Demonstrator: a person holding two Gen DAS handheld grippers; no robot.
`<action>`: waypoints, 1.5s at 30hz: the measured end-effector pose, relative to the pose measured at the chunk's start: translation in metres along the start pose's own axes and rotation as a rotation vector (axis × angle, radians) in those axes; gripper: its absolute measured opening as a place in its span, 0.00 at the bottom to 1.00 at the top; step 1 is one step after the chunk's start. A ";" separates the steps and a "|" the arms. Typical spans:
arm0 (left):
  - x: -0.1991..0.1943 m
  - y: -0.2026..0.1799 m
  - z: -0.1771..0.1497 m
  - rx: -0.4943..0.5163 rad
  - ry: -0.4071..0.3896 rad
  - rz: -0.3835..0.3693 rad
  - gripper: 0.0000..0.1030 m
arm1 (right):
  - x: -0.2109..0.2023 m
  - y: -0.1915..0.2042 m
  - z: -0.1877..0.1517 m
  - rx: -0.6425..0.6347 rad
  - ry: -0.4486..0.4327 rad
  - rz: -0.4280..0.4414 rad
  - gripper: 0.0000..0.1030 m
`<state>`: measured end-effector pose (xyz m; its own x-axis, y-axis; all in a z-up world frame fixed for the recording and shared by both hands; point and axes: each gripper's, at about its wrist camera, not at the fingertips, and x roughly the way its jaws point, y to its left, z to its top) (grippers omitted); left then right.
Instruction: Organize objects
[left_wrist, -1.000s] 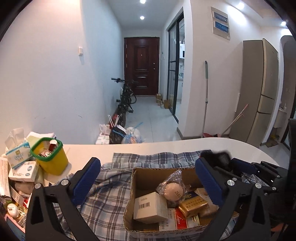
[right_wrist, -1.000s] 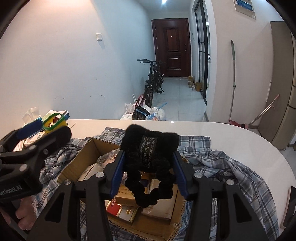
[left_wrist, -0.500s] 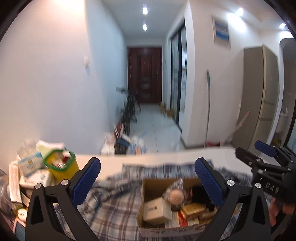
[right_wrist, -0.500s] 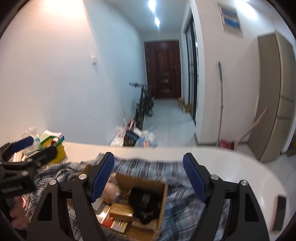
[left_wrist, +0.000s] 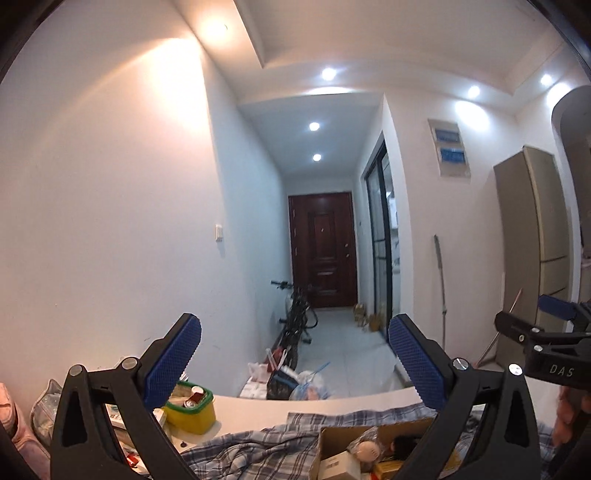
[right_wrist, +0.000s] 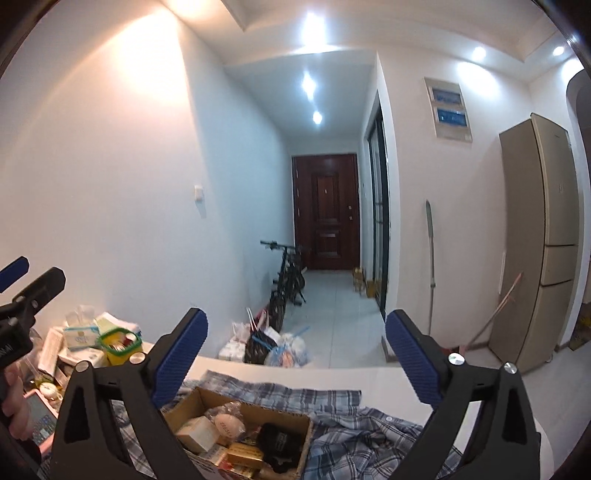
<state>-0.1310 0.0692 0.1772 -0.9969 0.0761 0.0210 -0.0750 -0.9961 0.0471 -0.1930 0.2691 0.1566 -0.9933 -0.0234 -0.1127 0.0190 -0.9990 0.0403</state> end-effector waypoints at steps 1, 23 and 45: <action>-0.006 0.001 0.002 0.001 -0.017 -0.002 1.00 | -0.006 0.001 0.002 0.006 -0.018 0.011 1.00; -0.079 0.026 0.026 -0.062 -0.172 -0.004 1.00 | -0.080 0.013 0.021 0.018 -0.211 0.038 1.00; -0.110 0.027 0.029 -0.160 -0.002 -0.380 1.00 | -0.190 0.007 0.019 -0.007 -0.266 -0.088 1.00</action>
<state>-0.0224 0.0350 0.2046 -0.8973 0.4402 0.0337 -0.4412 -0.8914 -0.1037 -0.0058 0.2669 0.1974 -0.9860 0.0737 0.1492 -0.0692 -0.9970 0.0351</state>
